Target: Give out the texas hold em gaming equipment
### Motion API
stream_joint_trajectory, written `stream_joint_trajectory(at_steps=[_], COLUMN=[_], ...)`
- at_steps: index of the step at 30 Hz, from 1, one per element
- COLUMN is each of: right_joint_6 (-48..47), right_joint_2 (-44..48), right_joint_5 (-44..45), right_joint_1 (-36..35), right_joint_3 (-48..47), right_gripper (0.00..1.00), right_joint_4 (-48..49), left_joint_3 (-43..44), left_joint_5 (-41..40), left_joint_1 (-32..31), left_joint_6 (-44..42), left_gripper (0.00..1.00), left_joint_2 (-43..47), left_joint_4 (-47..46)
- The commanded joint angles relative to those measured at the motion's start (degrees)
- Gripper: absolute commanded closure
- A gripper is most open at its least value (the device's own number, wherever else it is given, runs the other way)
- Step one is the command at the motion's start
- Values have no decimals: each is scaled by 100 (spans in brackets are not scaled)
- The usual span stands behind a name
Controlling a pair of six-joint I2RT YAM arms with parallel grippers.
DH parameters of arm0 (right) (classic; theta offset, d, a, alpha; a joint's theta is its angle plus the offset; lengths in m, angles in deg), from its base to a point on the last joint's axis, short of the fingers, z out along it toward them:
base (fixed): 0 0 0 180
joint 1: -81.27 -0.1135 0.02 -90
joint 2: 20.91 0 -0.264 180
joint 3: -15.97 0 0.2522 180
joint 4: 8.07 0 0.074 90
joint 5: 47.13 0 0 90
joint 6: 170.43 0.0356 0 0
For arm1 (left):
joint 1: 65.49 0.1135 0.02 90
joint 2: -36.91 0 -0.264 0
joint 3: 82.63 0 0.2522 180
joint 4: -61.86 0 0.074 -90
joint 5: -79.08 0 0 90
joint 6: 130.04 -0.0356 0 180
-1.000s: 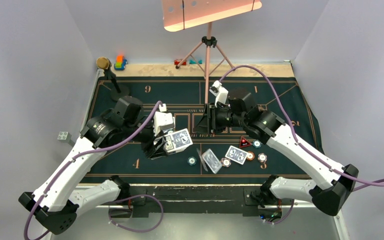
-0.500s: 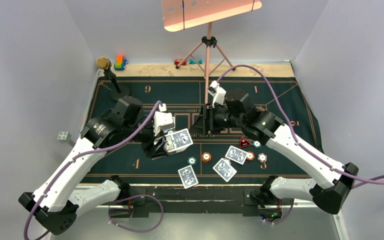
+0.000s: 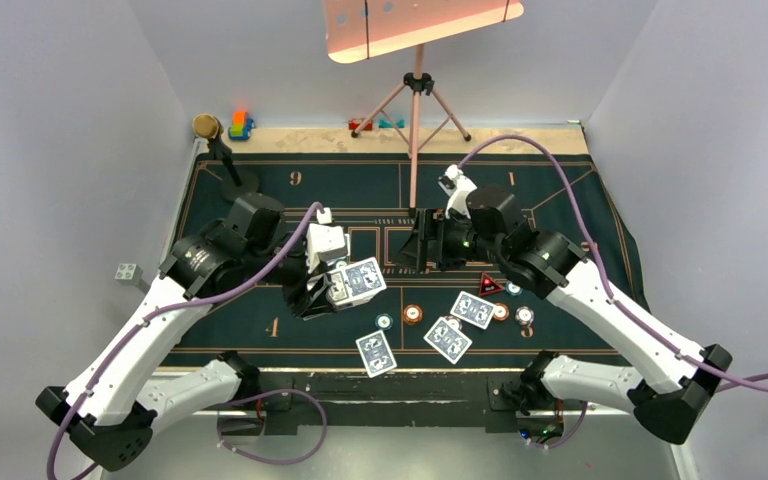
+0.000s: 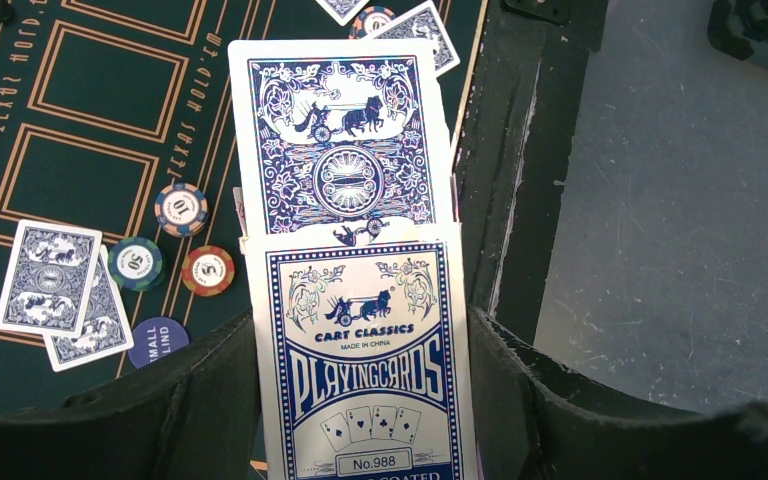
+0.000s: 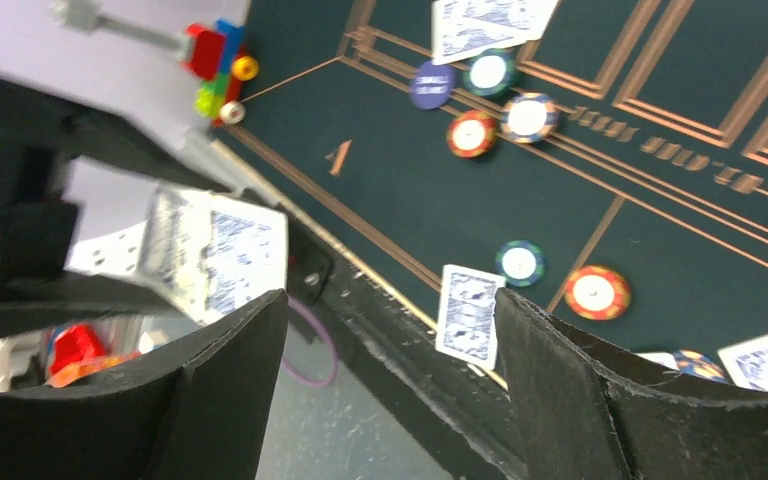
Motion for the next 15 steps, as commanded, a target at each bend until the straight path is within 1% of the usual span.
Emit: stream_joint_trajectory(at_steps=[1,5,11,15], right_joint_6=[101,363,788,1003], right_joint_2=[-5,-10,12,187], right_joint_5=[926,1231,1395,1408], right_joint_1=[291,406,406,400], right_joint_3=[394,1330,2524,2976], right_gripper=[20,21,20,19], right_joint_4=[-692,-659,-499,-367], left_joint_3=[54,77,73,73], left_joint_5=[183,176,181,173], left_joint_1=[21,20,23,26], left_joint_6=[6,-7,-24,-38], left_gripper=[100,100,100,100], left_joint_2=[113,121,116,98], left_joint_4=[-143,-117,-91,-92])
